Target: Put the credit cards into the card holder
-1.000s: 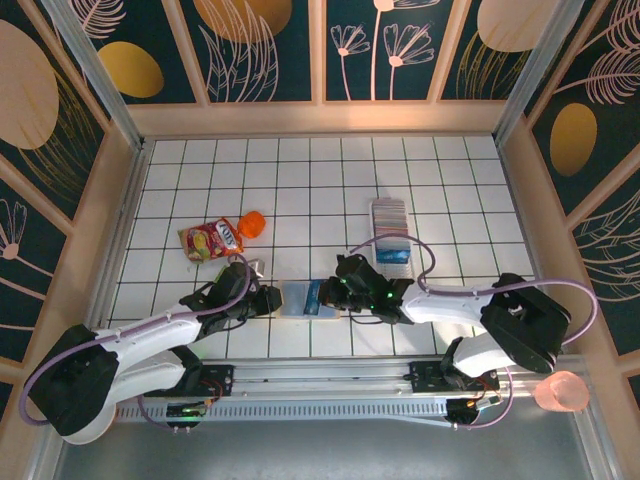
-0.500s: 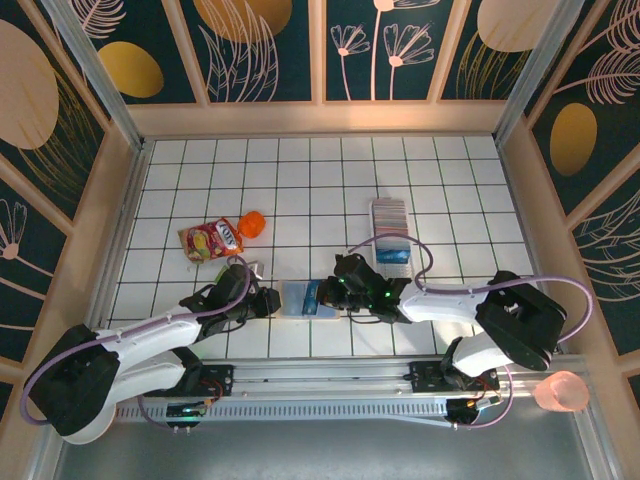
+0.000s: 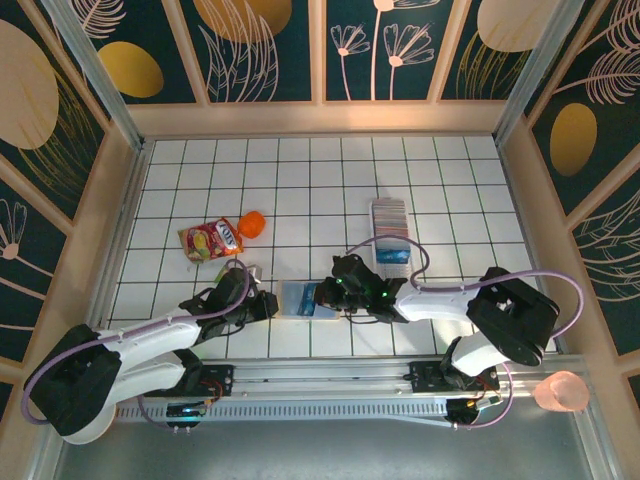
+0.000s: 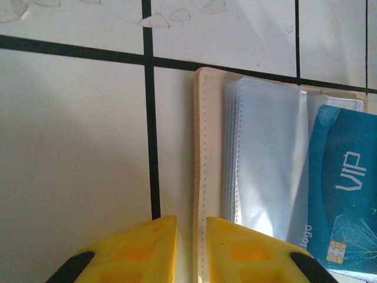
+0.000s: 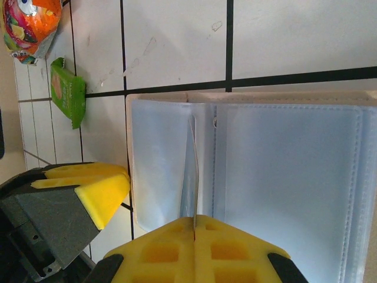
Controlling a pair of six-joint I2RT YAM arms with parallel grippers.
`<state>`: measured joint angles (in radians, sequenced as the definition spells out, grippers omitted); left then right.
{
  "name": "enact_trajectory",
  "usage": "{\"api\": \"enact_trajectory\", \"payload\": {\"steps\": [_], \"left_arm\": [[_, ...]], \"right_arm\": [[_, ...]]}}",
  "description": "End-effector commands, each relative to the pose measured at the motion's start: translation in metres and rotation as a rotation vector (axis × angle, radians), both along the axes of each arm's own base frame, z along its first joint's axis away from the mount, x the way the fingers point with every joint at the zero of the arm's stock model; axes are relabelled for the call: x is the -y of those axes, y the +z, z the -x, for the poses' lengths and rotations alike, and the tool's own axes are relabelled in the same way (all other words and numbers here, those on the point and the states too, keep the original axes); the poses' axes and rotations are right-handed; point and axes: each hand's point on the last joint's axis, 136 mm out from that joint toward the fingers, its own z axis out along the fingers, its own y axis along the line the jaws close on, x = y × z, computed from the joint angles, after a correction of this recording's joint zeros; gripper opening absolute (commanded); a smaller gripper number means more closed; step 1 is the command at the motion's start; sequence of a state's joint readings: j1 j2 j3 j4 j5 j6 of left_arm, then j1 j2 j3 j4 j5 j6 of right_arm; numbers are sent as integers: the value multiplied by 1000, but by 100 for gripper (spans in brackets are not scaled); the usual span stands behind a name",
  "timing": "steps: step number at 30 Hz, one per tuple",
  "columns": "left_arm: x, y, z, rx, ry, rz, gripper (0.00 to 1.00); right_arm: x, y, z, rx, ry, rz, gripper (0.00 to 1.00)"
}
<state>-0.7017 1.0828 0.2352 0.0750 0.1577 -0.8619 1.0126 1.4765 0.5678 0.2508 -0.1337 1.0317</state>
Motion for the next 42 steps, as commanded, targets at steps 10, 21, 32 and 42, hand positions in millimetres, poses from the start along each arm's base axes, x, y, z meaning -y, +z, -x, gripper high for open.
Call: {"api": "enact_trajectory", "payload": {"steps": [10,21,32,42], "left_arm": [[3,-2,5,-11,-5,25,19],[1,-5,5,-15,5,25,18],[1,-7,5,-20,5,24,18],[3,-7,4,-20,6,29,17]], "right_arm": [[-12,-9,1,-58,30,28,0],[9,-17,-3,-72,-46,133,0],[13,-22,1,-91,-53,149,0],[4,-20,6,-103,-19,120,0]]}}
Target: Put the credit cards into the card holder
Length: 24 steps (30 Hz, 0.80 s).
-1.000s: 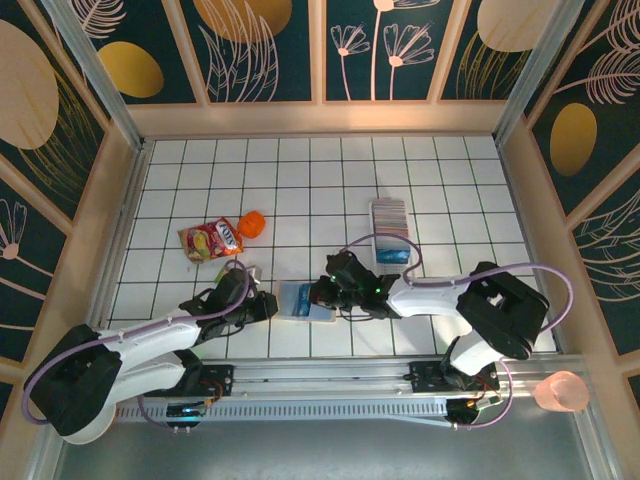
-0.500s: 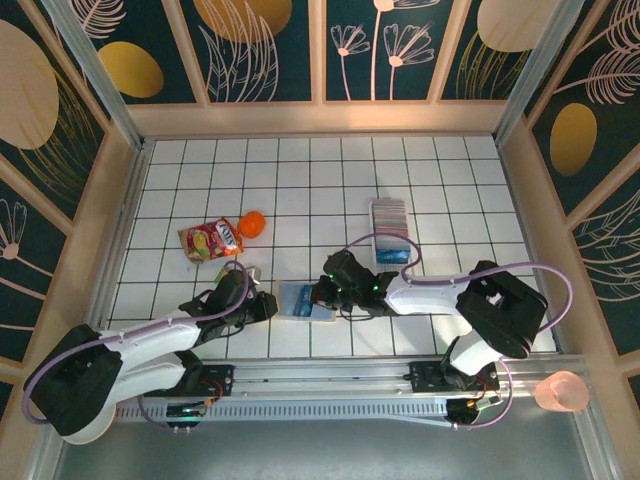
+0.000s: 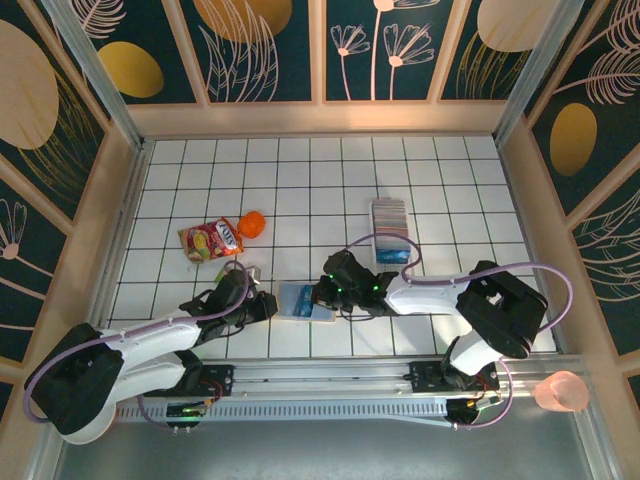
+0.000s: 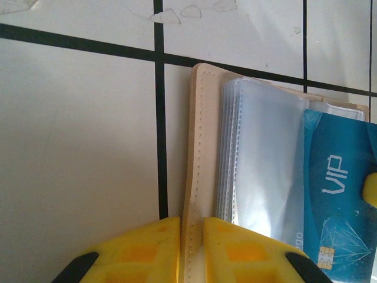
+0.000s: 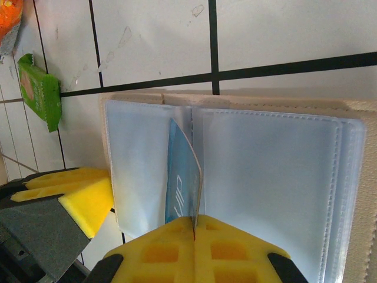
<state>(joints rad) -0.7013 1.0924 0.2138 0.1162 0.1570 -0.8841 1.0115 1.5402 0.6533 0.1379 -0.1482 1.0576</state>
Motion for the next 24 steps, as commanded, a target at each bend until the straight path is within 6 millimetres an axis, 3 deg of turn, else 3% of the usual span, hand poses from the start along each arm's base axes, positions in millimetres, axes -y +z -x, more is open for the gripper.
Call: {"api": "enact_trajectory", "payload": {"steps": [1,13,24], "left_arm": [[3,-4,5,-18,-10,13,17],[1,-4,6,-16,-6,15,16],[0,-3,6,-15,-4,12,16]], "right_arm": [[5,-8,7,-31,1,43,0],[-14,1,13,-28,89,-21,0],[2,-15,6,-47,76,3,2]]}}
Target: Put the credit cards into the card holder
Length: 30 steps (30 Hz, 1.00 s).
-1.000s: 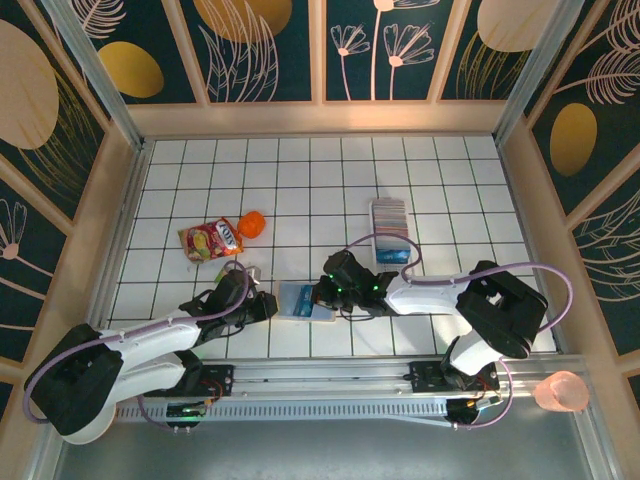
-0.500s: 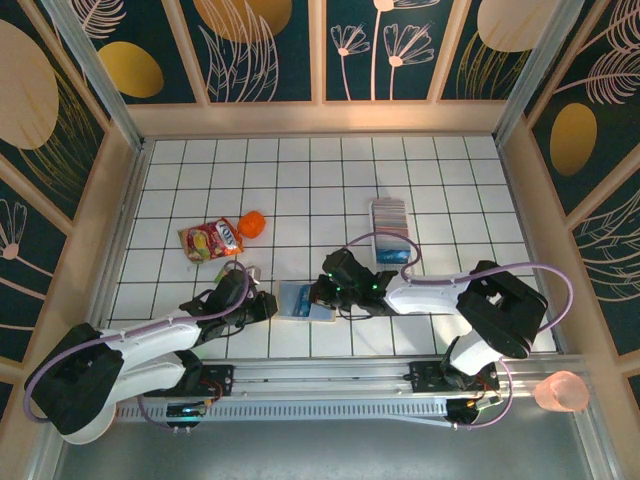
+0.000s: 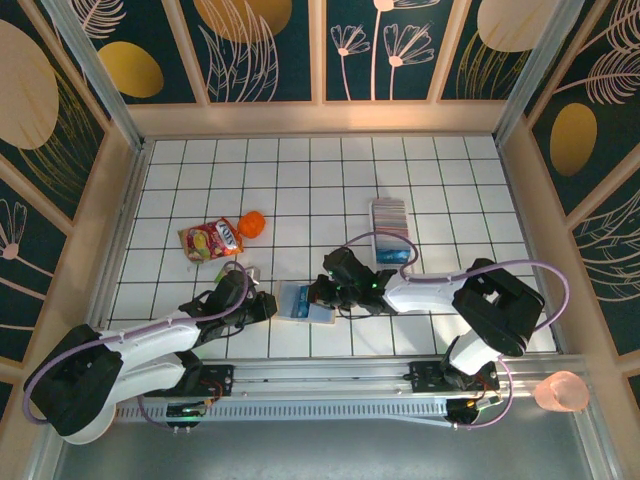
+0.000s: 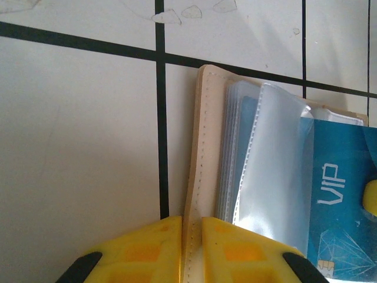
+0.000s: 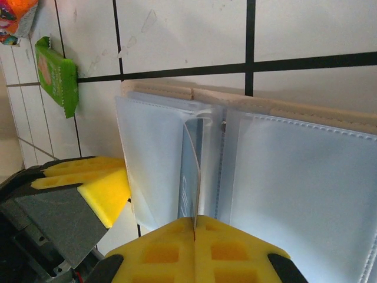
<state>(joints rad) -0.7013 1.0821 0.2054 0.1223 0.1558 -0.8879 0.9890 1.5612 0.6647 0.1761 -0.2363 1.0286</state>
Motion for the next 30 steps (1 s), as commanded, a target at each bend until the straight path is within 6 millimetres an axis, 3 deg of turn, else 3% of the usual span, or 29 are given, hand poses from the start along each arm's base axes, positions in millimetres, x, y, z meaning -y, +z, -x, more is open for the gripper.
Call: {"api": "enact_trajectory", "payload": {"steps": [1,12,30], "left_arm": [[1,-2,5,-19,-5,7,16],[-7,-3,3,-3,2,-49,29],[-5,0,3,3,12,-12,23]], "right_arm": [[12,-20,5,-24,23,59,2],[4,-26,-1,-20,42,75,14],[-28,-23,-3,-1,131,96,16]]}}
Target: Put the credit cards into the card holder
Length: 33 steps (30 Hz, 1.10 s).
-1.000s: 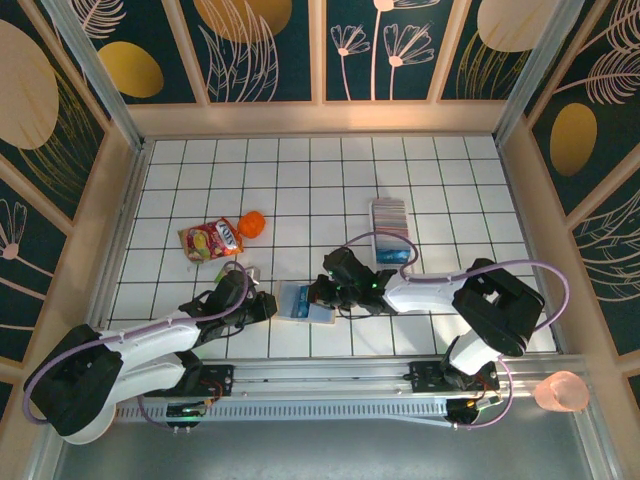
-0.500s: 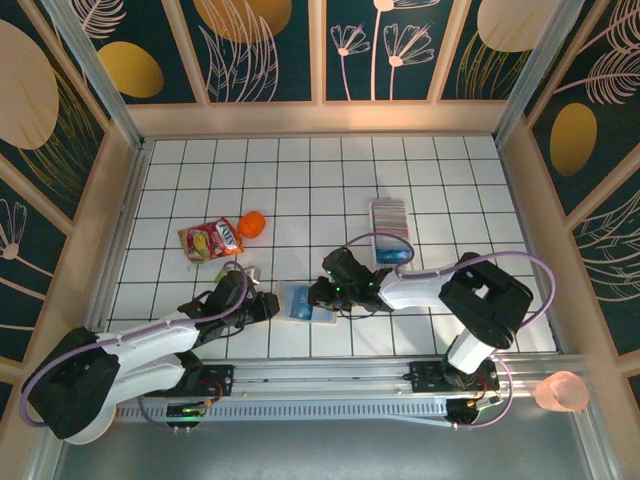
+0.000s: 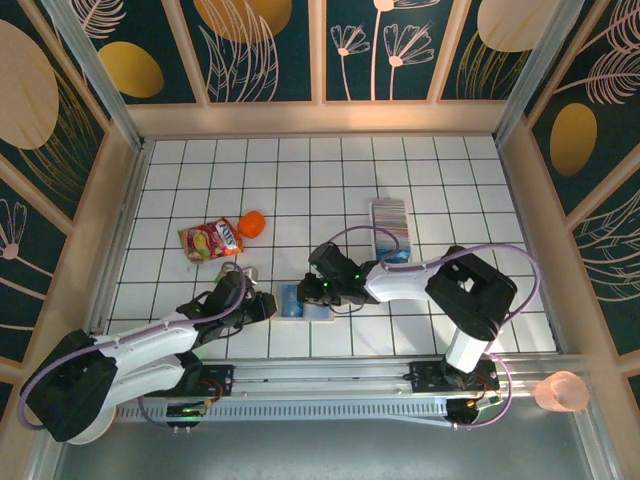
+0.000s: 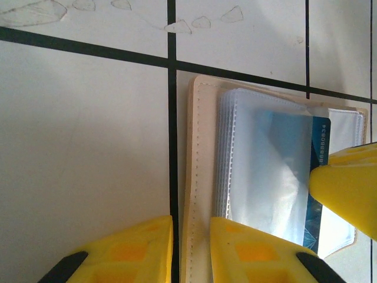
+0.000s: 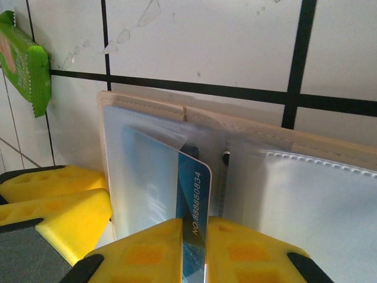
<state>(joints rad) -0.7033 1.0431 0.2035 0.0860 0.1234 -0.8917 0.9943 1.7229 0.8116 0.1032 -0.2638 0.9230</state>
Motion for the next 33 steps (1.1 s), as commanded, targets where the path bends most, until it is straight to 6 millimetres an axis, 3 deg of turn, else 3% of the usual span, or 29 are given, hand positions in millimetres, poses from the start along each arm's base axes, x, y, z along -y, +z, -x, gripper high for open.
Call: {"api": "enact_trajectory", "payload": {"steps": [1,13,19,30,33], "left_arm": [[2,-2,4,-13,-11,8,23],[1,-4,5,-18,-5,14,23],[-2,-4,5,-12,5,5,23],[-4,2,3,5,19,15,24],[-4,1,4,2,20,16,25]], "right_arm": [[-5,-4,5,-8,30,17,16],[-26,11,10,-18,56,-70,17],[-11,5,6,3,34,10,25],[7,13,2,63,17,87,33],[13,12,1,77,10,112,27]]}}
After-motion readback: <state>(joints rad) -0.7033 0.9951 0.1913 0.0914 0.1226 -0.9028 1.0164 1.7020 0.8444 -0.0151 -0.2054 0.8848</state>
